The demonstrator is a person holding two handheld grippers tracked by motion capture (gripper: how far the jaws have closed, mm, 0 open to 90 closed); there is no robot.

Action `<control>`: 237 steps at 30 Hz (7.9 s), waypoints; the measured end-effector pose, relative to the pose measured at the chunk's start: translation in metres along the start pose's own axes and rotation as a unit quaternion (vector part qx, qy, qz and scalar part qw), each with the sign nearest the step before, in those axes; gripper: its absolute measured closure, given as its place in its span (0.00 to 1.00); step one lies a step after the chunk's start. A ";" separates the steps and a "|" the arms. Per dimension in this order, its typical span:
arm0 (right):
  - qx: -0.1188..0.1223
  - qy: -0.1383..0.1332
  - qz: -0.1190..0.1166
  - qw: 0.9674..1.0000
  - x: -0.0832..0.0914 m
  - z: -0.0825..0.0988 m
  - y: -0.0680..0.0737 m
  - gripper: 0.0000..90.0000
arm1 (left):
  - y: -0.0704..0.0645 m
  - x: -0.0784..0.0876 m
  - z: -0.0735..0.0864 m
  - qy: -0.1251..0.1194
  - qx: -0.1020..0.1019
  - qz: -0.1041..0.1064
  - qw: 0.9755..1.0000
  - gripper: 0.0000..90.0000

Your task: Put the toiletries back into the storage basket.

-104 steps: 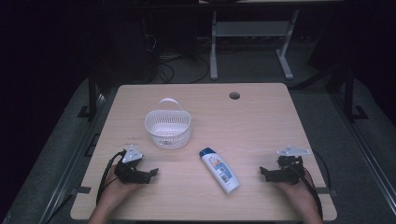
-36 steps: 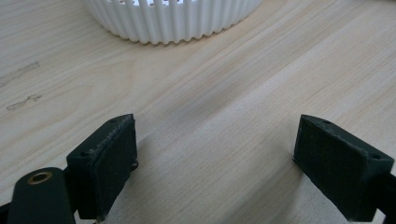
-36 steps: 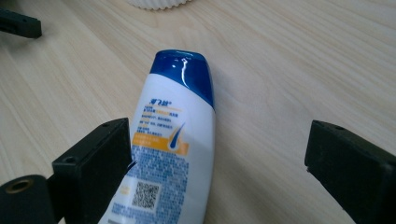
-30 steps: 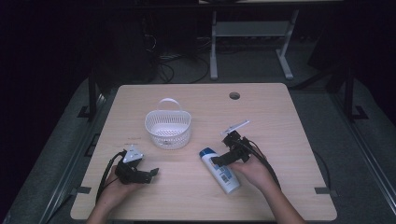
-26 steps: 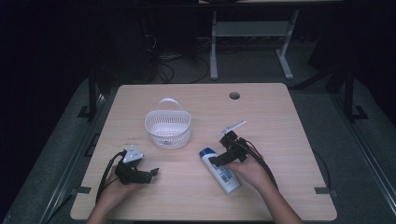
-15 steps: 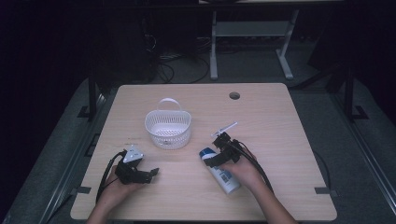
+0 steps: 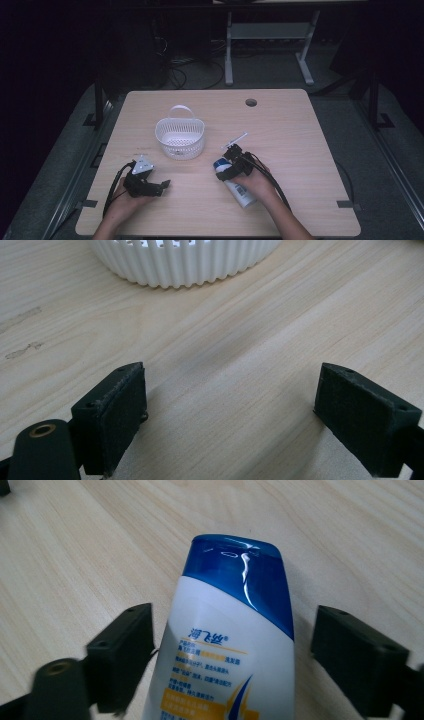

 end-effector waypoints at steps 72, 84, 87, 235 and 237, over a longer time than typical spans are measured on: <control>0.010 -0.109 -0.003 0.994 0.047 -0.005 -0.006 0.41 | 0.000 0.000 0.000 -0.002 0.000 0.000 1.000 0.14; -0.004 -0.166 0.007 0.986 0.069 -0.001 -0.012 0.41 | 0.000 0.000 0.000 -0.003 -0.001 -0.001 1.000 0.14; 0.000 -0.179 0.013 0.984 0.073 0.000 -0.014 0.41 | 0.000 -0.001 0.000 -0.003 -0.001 0.000 1.000 0.14; 0.105 -0.334 0.045 0.936 0.090 -0.174 -0.021 0.40 | -0.001 -0.002 -0.001 -0.001 -0.001 0.002 1.000 0.14; 0.106 -0.333 0.044 0.936 0.088 -0.174 -0.021 0.40 | -0.001 -0.002 -0.001 -0.001 -0.001 0.002 1.000 0.14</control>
Point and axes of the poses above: each handheld gripper's, and its own axes: x roughly backward along the jaws, z roughly out of its underside, y roughly to its left, the point moved 4 cm from there along -x, roughly forward along the jaws, and after that the axes turned 13 degrees about x, right-handed, at the moved point
